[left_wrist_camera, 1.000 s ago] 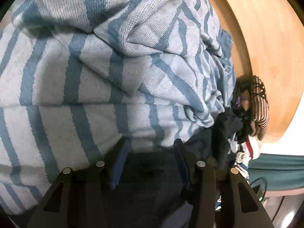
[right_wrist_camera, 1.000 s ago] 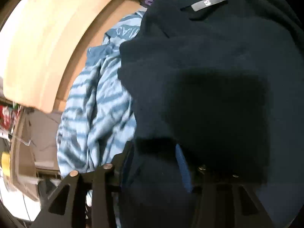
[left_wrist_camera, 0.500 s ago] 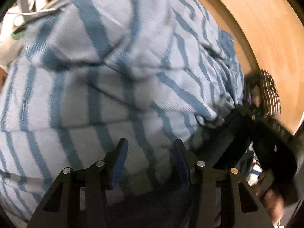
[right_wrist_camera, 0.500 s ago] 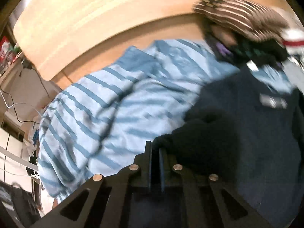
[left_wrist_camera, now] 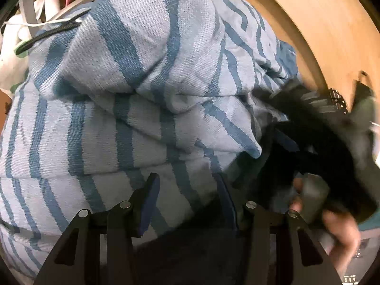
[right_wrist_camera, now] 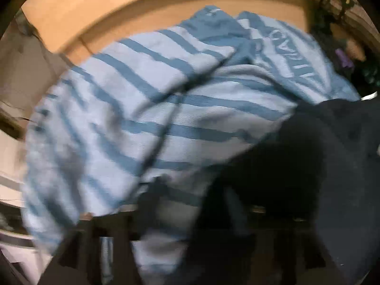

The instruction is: Fold clothes

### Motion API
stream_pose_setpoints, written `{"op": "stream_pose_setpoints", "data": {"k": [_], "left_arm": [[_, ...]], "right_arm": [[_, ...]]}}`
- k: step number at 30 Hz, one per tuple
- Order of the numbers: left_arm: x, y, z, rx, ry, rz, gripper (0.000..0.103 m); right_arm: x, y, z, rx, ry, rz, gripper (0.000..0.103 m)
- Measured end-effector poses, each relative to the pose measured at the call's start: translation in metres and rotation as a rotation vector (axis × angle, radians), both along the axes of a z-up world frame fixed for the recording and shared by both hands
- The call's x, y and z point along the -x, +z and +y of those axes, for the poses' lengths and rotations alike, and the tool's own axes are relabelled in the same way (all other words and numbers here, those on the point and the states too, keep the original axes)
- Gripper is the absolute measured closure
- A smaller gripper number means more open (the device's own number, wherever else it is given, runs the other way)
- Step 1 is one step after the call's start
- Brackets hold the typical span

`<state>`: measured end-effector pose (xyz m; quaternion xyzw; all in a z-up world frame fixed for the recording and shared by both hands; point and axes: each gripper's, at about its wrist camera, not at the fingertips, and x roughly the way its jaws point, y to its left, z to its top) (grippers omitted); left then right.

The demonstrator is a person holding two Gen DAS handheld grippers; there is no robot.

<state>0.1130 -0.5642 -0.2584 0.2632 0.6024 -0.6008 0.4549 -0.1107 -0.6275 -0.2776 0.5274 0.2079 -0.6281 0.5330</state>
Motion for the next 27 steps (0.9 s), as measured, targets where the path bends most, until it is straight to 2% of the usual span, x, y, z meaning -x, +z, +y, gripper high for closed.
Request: {"op": "stream_pose_setpoints", "data": {"k": [1, 3, 8, 13, 19, 21, 24, 27], "left_arm": [[0.000, 0.001, 0.000, 0.003, -0.002, 0.006, 0.052], [0.002, 0.002, 0.001, 0.011, -0.007, 0.014, 0.052], [0.007, -0.002, 0.003, 0.003, -0.019, 0.012, 0.052], [0.011, 0.001, 0.006, 0.014, -0.032, 0.008, 0.052], [0.018, 0.003, -0.002, 0.028, -0.027, 0.042, 0.052], [0.019, 0.006, -0.005, 0.045, -0.028, 0.090, 0.052], [0.018, 0.016, -0.003, 0.090, -0.042, 0.159, 0.052], [0.019, 0.030, 0.009, 0.131, -0.092, 0.157, 0.052]], "right_arm": [[0.002, 0.007, 0.004, 0.025, -0.002, -0.038, 0.022], [0.005, 0.022, 0.013, 0.055, -0.003, -0.056, 0.020], [0.012, 0.047, 0.041, 0.064, -0.027, -0.004, 0.020], [0.009, 0.064, 0.062, 0.085, -0.021, -0.038, 0.020], [0.005, 0.098, 0.083, 0.185, 0.001, -0.019, 0.020], [0.011, 0.106, 0.095, 0.202, -0.019, 0.005, 0.019], [0.032, 0.104, 0.115, 0.154, -0.141, 0.089, 0.018], [0.049, 0.087, 0.135, 0.043, -0.252, 0.179, 0.018]]}}
